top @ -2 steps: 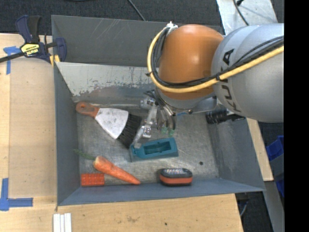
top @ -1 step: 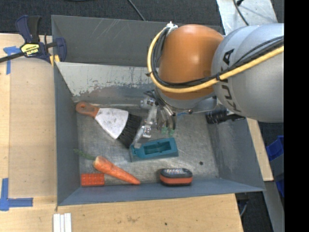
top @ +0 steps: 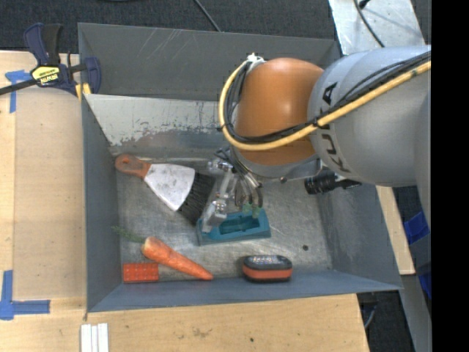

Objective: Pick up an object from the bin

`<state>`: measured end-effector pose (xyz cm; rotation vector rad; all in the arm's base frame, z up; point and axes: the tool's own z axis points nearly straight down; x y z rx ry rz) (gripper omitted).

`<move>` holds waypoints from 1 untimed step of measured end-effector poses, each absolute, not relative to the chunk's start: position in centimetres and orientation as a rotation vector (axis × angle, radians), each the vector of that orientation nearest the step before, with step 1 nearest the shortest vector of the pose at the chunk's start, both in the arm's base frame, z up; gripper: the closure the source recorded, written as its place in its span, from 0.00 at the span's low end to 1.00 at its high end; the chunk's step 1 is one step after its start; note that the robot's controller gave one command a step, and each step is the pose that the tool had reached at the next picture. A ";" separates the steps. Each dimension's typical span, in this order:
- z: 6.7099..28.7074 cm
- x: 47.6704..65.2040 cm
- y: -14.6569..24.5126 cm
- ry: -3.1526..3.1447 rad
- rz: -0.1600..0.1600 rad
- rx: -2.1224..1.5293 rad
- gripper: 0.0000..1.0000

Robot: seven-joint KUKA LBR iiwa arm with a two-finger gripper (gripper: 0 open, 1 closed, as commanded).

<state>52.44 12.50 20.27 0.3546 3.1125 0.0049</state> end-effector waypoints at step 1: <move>15.7 55.8 9.5 3.131 0.002 0.175 0.00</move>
Offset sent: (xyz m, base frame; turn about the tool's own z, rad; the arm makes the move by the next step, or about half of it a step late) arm 0.0375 -0.0511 -0.0435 -0.4059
